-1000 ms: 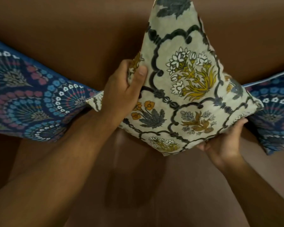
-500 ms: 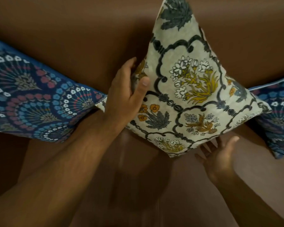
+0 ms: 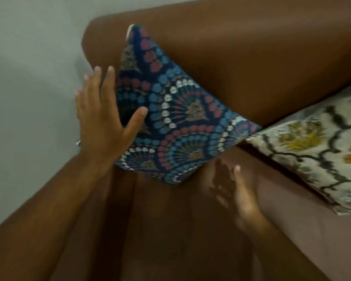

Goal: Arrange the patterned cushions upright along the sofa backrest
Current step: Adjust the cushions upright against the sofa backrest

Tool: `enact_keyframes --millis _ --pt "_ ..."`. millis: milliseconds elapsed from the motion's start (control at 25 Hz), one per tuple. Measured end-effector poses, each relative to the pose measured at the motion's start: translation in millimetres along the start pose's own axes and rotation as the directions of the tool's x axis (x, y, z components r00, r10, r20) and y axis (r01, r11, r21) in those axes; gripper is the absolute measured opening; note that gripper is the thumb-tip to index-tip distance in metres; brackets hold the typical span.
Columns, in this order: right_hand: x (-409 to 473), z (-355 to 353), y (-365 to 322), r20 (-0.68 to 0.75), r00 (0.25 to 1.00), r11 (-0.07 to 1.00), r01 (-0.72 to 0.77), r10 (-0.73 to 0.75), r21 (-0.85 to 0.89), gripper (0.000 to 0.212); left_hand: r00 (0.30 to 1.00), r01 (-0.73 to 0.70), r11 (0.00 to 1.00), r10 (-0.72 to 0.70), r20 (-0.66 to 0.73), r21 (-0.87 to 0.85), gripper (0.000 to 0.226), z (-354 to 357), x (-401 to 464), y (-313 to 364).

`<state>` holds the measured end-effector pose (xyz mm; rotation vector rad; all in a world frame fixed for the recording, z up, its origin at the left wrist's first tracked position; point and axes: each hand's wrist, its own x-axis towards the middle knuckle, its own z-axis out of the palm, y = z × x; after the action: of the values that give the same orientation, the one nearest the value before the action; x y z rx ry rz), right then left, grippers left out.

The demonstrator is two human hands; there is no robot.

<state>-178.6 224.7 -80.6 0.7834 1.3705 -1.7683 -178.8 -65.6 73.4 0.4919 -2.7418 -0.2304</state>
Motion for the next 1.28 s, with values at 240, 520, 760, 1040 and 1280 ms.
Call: enact_keyframes --millis 240,520,760,1040,1280 --pt "28.0 69.4 -15.9 -0.025 0.992 0.987 0.124 -0.122 0.099 0.067 0.978 0.006 0.898 0.086 0.190 -0.440 0.086 26.6 19.1 -49.0" --pt "19.1 91.1 -6.3 -0.035 0.991 0.979 0.130 -0.126 0.156 0.063 0.990 -0.060 0.873 0.114 0.083 -0.484 0.079 25.2 15.9 -60.0" --pt "16.6 93.3 9.1 -0.174 0.974 0.981 0.166 -0.148 0.096 0.057 0.994 -0.056 0.889 0.091 0.056 -0.455 0.079 28.5 6.6 -58.0" --pt "21.1 95.8 4.1 -0.187 0.912 0.931 0.351 -0.365 -0.101 0.068 1.000 -0.025 0.948 0.026 0.000 -0.317 0.089 41.8 -1.7 -49.3" --pt "29.0 136.7 -0.7 -0.078 0.777 0.680 0.492 -0.625 -0.544 0.097 0.981 -0.190 0.976 0.194 -0.027 0.104 0.085 72.9 -36.1 -45.8"
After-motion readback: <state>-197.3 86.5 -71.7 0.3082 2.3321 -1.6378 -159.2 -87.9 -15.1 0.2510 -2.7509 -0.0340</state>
